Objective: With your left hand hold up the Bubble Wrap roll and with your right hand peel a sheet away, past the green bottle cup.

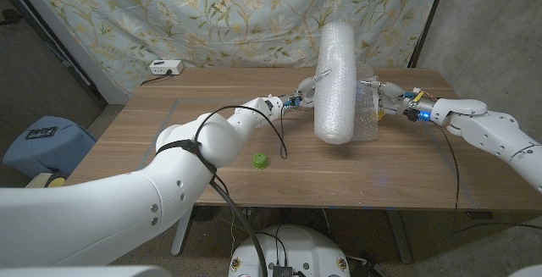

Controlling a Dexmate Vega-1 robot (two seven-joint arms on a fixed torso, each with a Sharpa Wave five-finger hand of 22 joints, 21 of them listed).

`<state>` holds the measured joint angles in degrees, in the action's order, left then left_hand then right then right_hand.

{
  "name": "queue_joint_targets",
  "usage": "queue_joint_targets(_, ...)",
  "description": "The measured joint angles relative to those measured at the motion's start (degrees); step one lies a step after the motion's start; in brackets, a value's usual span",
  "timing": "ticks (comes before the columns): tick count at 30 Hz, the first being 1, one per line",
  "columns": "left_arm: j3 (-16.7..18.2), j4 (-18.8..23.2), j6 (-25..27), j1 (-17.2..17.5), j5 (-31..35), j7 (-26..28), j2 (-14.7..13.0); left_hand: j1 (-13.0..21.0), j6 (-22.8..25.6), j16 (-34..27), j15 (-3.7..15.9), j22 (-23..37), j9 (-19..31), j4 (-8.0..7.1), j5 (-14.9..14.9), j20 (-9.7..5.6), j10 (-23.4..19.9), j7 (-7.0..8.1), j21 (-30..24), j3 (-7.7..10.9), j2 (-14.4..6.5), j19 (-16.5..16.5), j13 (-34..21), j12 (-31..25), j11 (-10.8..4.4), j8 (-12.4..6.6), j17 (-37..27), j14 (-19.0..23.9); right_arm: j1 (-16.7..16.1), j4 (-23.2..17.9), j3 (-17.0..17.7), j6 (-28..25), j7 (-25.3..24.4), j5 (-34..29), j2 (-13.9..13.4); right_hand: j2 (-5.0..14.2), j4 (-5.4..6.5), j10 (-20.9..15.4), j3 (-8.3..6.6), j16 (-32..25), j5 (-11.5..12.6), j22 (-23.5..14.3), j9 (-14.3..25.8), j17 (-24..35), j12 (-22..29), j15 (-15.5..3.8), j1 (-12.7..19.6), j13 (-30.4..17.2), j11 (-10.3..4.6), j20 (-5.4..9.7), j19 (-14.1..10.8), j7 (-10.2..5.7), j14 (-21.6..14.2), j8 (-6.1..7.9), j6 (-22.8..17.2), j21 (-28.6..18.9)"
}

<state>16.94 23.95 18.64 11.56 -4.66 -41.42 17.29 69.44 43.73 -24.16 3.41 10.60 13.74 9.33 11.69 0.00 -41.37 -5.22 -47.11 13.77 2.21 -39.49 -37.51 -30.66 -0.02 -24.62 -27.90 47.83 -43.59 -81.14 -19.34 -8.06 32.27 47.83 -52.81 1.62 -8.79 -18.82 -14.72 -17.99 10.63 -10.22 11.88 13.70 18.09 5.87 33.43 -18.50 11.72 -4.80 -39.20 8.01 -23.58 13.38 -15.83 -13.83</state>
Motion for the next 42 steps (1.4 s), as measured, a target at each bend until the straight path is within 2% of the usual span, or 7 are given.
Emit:
queue_joint_targets(5,-0.29,0.00,0.22,-0.01,-0.33,-0.56,-0.09,0.00,0.00,0.05,0.00,0.00,0.00,0.00,0.23,0.00,0.00,0.00,-0.16,0.00,0.00,0.00,-0.10,0.17,0.00,0.00,-0.14,0.00,0.08,0.18,-0.05,-0.34,-0.83,-0.40,0.01,0.12,0.00,-3.61,0.00,-2.10,0.00,-0.07,0.12,0.68,1.85,-2.41,1.47,-0.77,-1.31,2.11,-3.80,0.29,-4.67,0.62,-2.97,-1.20)
queue_joint_targets(11,-0.74,0.00,0.22,-0.02,-0.33,-0.56,-0.13,0.00,-0.01,0.21,0.01,-0.01,0.00,0.00,0.23,0.00,0.00,0.01,-0.37,0.00,0.00,0.00,-0.10,0.18,0.00,0.01,-0.14,0.01,0.08,0.18,-0.05,-1.44,-3.16,-1.00,0.01,0.30,-0.22,-12.24,-0.23,-6.84,0.00,-0.33,0.93,3.14,7.49,-8.10,5.47,-3.22,-5.19,6.90,-12.37,0.29,-15.02,2.34,-10.59,-3.91)
queue_joint_targets(17,-1.20,0.00,0.38,0.05,-1.49,-1.04,-0.16,0.01,-0.01,0.45,0.19,-0.01,0.00,0.00,0.23,0.00,-0.01,0.02,-0.59,0.00,0.01,0.00,-0.10,0.19,0.00,0.01,-0.14,0.20,-1.34,-4.67,0.27,-3.41,-6.58,-1.94,-2.49,0.88,-1.01,-24.97,-1.03,-12.55,0.00,-0.71,2.71,7.21,16.75,-12.31,11.56,-7.20,-12.41,12.58,-22.39,-4.38,-28.49,6.31,-23.40,-8.26)
queue_joint_targets(22,-1.46,0.00,0.42,0.23,-1.75,-0.99,-0.16,0.07,-0.02,0.66,0.20,-0.02,0.00,0.00,0.22,0.00,-0.01,0.02,-0.59,0.00,0.07,0.00,-0.09,0.42,-0.01,-0.17,-0.14,0.20,-1.98,-7.35,0.56,-5.60,-9.71,-2.54,-3.71,0.48,-1.08,-34.75,-2.37,-15.66,-0.28,-1.16,4.99,11.01,23.69,-16.56,17.56,-11.05,-17.43,16.36,-29.70,-8.31,-40.47,11.15,-33.80,-12.63)
queue_joint_targets(25,-1.55,0.00,0.43,0.29,-1.88,-0.80,-0.11,0.06,-0.02,0.66,0.20,-0.02,0.00,0.00,0.22,0.00,-0.02,0.03,-0.81,0.00,0.06,0.00,-0.10,0.62,-0.02,-0.18,-0.14,0.20,-2.44,-8.80,0.86,-6.74,-11.28,-2.58,-4.32,0.39,-1.41,-38.90,-3.36,-16.86,-0.28,-1.51,5.73,13.40,26.06,-18.97,21.51,-12.38,-19.58,16.89,-32.25,-9.93,-45.58,13.57,-38.34,-14.65)
queue_joint_targets(29,-1.60,0.00,0.44,0.38,-2.00,-0.38,0.02,0.04,-0.03,0.89,0.20,-0.03,0.00,0.00,0.21,0.32,-0.11,0.03,-0.83,0.00,0.04,0.31,0.00,0.65,-0.11,-0.21,-0.14,0.20,-3.27,-10.76,1.39,-8.06,-13.19,-2.53,-5.05,0.14,-1.33,-42.33,-4.19,-17.46,-0.28,-1.93,5.63,15.63,27.18,-19.18,25.53,-12.67,-21.12,17.18,-33.77,-11.08,-49.30,15.21,-41.75,-16.64)
queue_joint_targets(42,0.15,0.00,0.34,0.62,-1.24,1.88,1.08,-0.63,0.05,2.55,0.61,-0.01,0.00,0.00,-0.01,0.66,-0.32,-0.03,-0.85,0.00,-0.63,1.47,0.71,2.26,-0.31,-0.21,0.17,0.61,-5.73,-15.60,3.54,-11.97,-18.97,-0.82,-7.26,0.07,-1.07,-43.90,-4.43,-17.96,-0.30,-2.70,5.25,18.30,28.57,-19.07,27.98,-15.20,-21.79,17.08,-33.86,-11.27,-51.80,15.90,-42.92,-18.49)
